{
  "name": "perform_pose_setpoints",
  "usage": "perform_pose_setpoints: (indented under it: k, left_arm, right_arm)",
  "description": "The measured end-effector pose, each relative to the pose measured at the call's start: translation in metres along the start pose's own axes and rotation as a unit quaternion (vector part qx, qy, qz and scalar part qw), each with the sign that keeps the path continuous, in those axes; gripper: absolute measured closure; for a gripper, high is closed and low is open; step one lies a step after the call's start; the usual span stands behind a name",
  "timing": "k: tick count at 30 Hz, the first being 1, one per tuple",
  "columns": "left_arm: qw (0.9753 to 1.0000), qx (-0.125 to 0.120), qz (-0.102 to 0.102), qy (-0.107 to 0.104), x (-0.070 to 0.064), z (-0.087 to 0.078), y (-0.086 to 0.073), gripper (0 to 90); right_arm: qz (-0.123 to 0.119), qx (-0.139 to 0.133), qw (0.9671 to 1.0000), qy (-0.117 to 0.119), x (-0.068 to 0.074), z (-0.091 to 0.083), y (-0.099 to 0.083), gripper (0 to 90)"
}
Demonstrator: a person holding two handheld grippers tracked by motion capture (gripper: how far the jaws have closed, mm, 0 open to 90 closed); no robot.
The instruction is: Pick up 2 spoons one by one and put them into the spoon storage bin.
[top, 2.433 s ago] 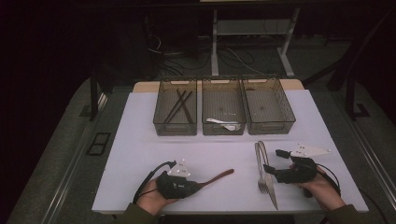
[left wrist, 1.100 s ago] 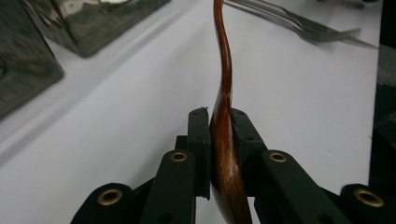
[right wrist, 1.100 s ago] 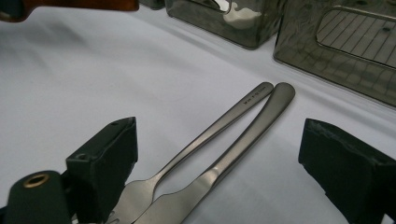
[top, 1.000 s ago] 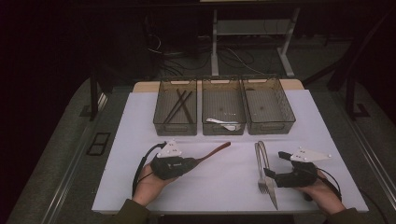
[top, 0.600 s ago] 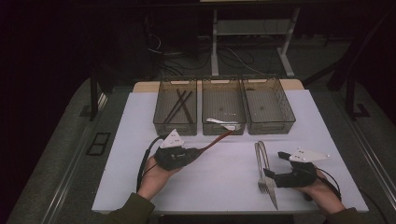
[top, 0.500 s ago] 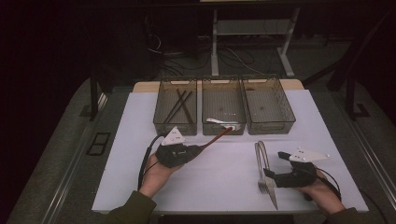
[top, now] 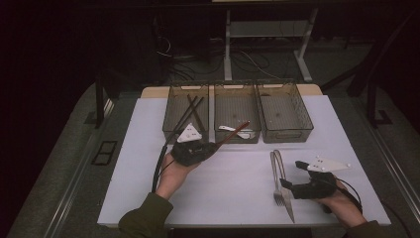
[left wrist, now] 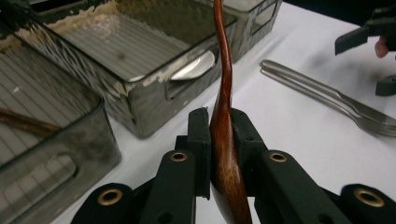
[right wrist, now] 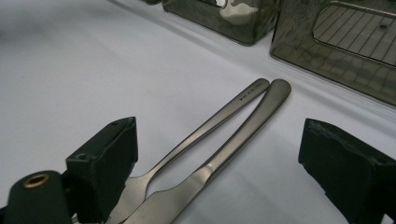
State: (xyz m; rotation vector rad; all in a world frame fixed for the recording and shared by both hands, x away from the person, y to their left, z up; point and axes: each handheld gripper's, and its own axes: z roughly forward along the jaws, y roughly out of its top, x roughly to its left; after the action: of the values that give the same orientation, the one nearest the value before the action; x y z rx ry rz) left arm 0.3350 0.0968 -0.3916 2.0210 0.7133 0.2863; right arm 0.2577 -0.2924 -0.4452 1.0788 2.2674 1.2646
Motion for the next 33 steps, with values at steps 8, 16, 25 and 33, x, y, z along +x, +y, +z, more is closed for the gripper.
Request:
perform_pose_setpoints:
  k: [8, 16, 25, 33]
  left_arm:
    - [1.0, -0.006, 0.005, 0.004, 0.005, 0.01, 0.014, 79.2]
    - [0.9999, -0.011, 0.006, 0.01, 0.011, 0.021, 0.033, 79.2]
    - [0.9997, -0.005, 0.001, 0.024, 0.021, 0.042, 0.052, 79.1]
    - [0.9988, 0.018, 0.008, 0.046, 0.03, 0.058, 0.072, 79.1]
  right_arm:
    - [0.005, -0.002, 1.0, -0.001, -0.001, -0.001, 0.0, 11.5]
    - [0.001, -0.006, 1.0, -0.002, -0.002, -0.001, 0.0, 11.5]
    - [0.006, -0.004, 1.0, 0.0, -0.002, -0.002, 0.0, 11.5]
    - [0.006, -0.005, 1.0, 0.001, -0.002, -0.002, 0.0, 11.6]
